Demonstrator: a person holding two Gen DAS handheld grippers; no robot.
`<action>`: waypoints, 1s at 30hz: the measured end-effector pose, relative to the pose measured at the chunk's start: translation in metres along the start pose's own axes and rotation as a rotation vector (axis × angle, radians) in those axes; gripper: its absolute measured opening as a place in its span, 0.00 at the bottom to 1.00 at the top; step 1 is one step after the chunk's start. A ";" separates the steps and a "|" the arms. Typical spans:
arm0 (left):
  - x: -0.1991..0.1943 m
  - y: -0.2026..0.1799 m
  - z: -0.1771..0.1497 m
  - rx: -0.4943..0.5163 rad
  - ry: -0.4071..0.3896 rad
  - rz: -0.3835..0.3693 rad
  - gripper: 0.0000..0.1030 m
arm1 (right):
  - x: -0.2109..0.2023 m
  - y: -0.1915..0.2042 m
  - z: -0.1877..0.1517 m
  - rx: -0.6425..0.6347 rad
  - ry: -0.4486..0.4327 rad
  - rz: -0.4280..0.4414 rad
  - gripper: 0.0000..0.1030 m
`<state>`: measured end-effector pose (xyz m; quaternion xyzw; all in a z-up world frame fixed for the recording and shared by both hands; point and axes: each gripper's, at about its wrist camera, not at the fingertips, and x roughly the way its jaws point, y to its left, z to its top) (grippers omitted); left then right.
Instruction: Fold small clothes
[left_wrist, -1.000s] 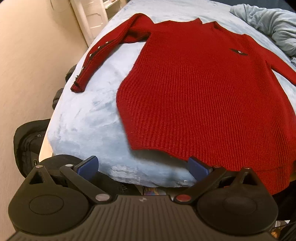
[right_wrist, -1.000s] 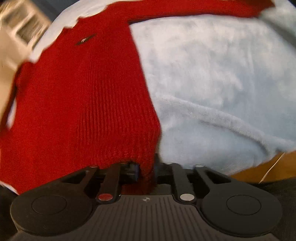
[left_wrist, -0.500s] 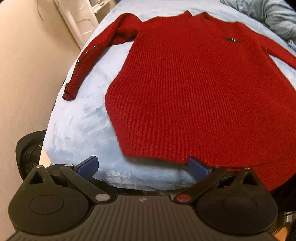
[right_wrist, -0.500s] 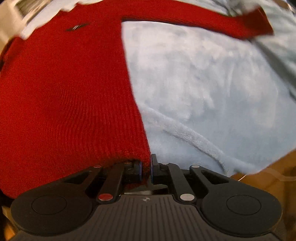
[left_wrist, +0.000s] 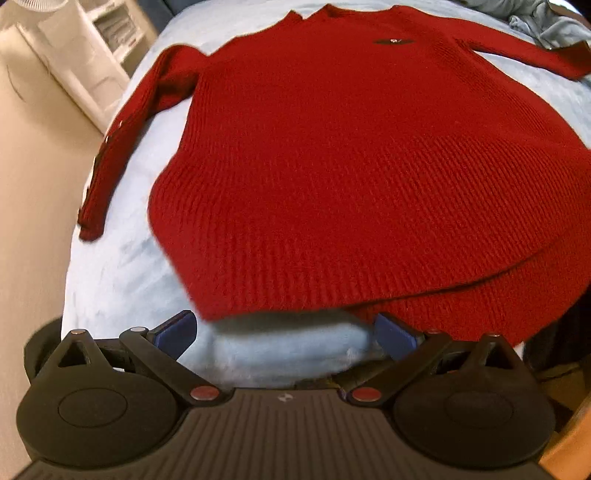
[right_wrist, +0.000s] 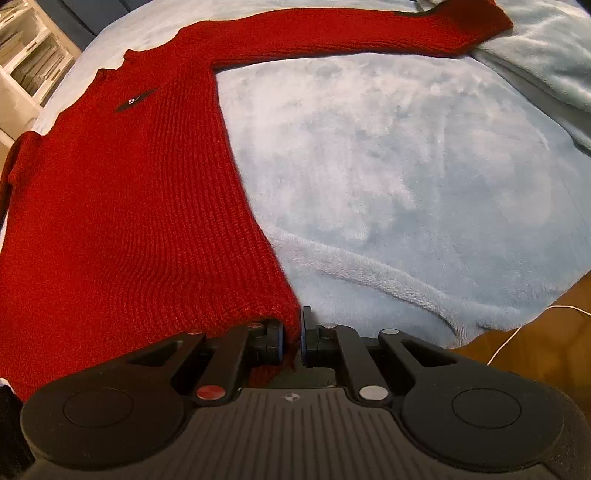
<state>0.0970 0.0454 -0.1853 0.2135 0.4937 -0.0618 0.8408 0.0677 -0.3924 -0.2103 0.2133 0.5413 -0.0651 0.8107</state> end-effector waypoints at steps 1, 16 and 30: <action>0.001 0.000 0.004 -0.020 -0.010 -0.001 1.00 | 0.000 0.000 0.000 -0.002 -0.001 -0.002 0.08; 0.032 0.092 0.031 -0.288 0.047 0.136 1.00 | 0.000 -0.004 0.003 0.016 0.001 0.001 0.08; -0.018 0.147 0.041 -0.382 -0.081 0.365 1.00 | -0.009 -0.007 0.003 0.070 -0.092 -0.055 0.08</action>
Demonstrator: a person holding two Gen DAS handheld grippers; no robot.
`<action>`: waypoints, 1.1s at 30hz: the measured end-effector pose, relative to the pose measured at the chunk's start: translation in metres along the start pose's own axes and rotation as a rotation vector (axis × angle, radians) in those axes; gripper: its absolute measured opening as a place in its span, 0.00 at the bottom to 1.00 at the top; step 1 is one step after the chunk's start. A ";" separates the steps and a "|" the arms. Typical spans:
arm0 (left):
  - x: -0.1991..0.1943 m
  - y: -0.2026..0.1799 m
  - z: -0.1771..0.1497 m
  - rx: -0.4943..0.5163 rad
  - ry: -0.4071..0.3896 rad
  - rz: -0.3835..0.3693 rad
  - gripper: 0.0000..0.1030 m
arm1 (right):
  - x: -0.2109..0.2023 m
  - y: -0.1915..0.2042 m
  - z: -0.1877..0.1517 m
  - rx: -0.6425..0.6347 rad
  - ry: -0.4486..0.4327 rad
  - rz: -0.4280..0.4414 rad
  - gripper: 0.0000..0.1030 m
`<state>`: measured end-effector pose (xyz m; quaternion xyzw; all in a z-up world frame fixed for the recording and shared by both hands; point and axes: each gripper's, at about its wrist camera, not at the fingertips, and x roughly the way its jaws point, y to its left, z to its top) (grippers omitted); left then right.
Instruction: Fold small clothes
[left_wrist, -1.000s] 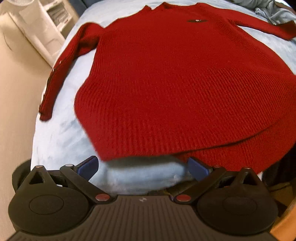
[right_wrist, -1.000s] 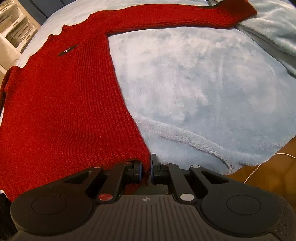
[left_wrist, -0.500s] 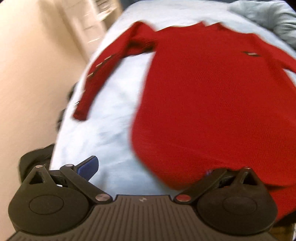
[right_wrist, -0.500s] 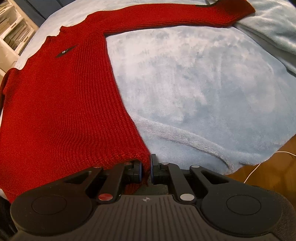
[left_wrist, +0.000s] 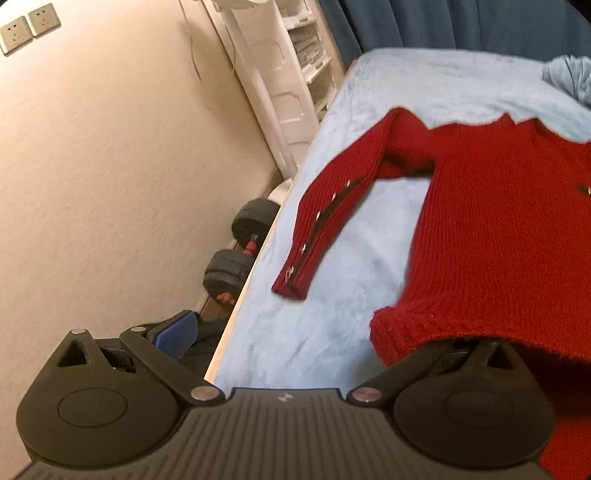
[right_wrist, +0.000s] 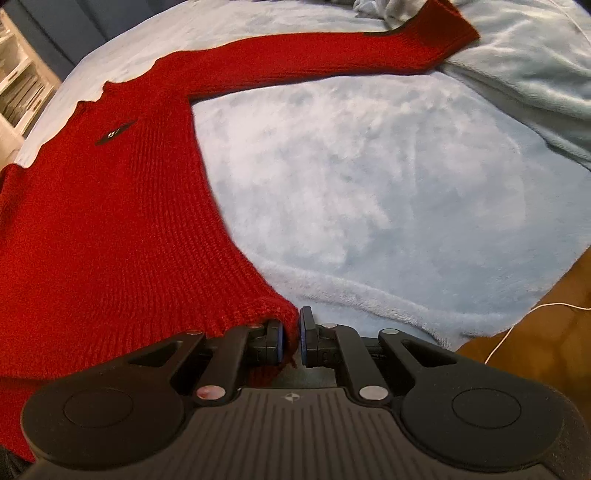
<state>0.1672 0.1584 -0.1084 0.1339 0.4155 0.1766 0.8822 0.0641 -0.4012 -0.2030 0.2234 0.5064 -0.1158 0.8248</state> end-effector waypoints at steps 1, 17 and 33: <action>0.006 -0.003 -0.007 0.008 0.030 0.002 1.00 | 0.000 0.000 0.000 0.003 -0.004 -0.004 0.08; 0.036 -0.030 -0.051 0.222 0.188 -0.115 0.73 | -0.017 0.011 -0.009 -0.092 0.003 -0.042 0.07; -0.018 -0.050 0.004 0.098 0.041 -0.362 1.00 | -0.069 0.089 -0.001 -0.302 -0.145 -0.090 0.53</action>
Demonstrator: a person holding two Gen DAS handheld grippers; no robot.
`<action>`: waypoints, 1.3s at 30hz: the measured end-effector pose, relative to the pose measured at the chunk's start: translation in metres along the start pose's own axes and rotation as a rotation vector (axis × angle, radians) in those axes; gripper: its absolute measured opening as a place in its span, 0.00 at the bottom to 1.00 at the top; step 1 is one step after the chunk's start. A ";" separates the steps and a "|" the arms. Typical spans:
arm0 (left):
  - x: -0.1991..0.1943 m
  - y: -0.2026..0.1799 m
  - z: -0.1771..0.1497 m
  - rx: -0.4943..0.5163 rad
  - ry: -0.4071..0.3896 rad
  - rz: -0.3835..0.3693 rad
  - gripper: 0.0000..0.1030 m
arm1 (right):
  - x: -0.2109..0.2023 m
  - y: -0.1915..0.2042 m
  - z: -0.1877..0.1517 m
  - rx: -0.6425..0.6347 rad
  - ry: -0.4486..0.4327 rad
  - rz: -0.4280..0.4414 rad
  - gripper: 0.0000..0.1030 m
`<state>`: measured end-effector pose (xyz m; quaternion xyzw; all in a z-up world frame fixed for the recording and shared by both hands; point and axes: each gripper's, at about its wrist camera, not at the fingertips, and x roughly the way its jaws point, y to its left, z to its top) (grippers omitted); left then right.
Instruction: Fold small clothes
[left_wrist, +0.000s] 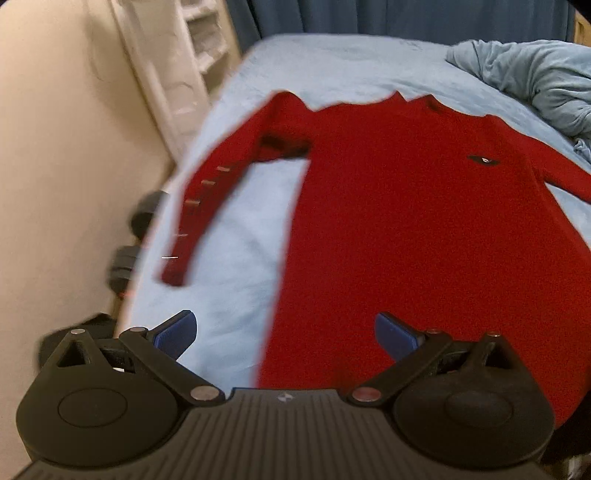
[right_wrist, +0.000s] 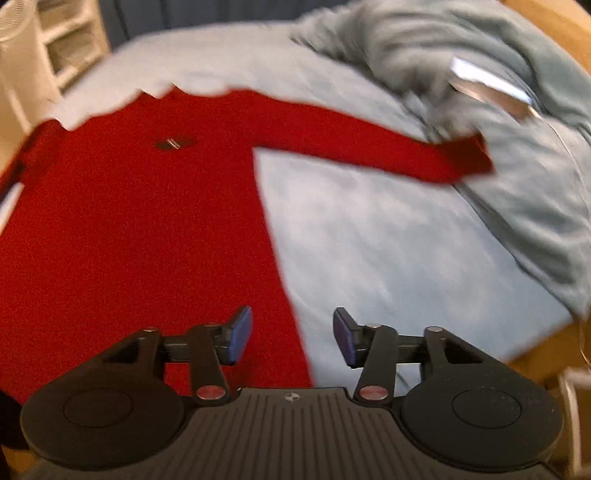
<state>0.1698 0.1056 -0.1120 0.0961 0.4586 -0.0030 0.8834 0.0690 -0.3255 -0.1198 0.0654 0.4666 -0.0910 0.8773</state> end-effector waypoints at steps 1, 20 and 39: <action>0.014 -0.009 0.001 0.009 0.035 -0.004 1.00 | 0.009 0.012 0.003 -0.005 -0.010 0.021 0.53; -0.021 0.023 -0.012 -0.098 -0.023 0.087 1.00 | -0.012 0.032 -0.021 0.150 0.041 0.018 0.65; 0.144 0.108 0.071 0.130 0.114 0.210 0.35 | 0.020 0.082 0.004 0.041 0.107 -0.026 0.65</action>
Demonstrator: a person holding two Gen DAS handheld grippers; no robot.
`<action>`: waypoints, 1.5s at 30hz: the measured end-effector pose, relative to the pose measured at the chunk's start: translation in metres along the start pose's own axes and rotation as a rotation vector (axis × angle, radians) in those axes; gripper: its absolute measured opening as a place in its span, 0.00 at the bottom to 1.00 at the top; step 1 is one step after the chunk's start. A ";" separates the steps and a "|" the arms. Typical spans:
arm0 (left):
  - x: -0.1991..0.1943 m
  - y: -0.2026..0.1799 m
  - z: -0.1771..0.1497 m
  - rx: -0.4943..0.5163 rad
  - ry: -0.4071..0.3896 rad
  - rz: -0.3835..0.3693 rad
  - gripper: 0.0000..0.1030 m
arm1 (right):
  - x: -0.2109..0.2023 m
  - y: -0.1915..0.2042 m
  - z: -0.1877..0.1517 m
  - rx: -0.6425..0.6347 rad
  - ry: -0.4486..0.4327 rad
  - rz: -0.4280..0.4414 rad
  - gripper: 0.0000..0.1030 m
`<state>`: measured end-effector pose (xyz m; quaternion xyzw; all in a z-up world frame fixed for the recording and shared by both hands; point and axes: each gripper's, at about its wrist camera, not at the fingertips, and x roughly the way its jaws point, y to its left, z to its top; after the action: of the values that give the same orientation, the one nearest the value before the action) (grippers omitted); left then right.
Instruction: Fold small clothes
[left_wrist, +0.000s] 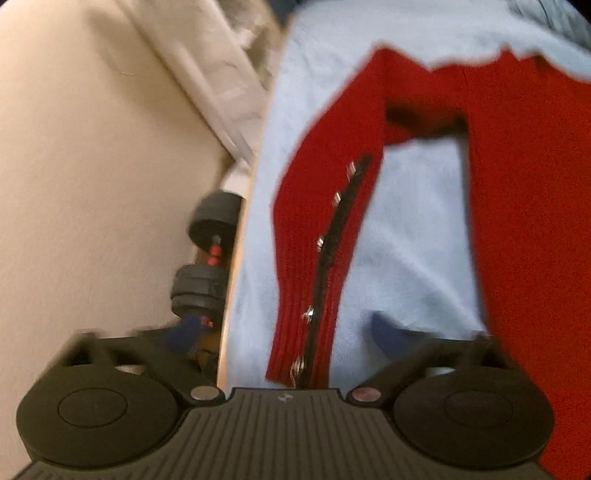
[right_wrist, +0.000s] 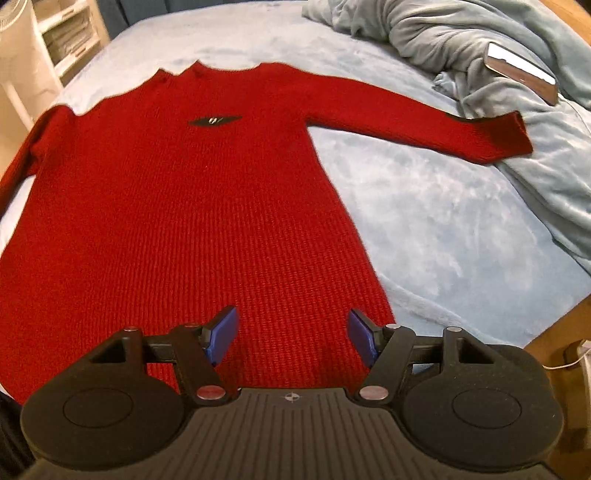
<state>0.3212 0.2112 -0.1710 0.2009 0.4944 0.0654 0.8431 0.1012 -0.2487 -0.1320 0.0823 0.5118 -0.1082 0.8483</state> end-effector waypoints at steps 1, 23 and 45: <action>0.012 0.003 0.006 0.006 0.063 -0.054 0.09 | 0.003 0.003 0.001 -0.011 0.007 -0.003 0.65; -0.117 0.151 0.215 -0.520 -0.009 -0.623 0.08 | 0.042 0.002 0.010 0.014 0.056 0.003 0.65; -0.035 -0.167 0.282 -0.359 0.149 -0.755 0.98 | 0.067 -0.081 0.007 0.192 0.078 -0.055 0.65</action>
<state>0.5319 -0.0287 -0.0887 -0.1496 0.5736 -0.1486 0.7915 0.1158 -0.3346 -0.1906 0.1533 0.5337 -0.1765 0.8127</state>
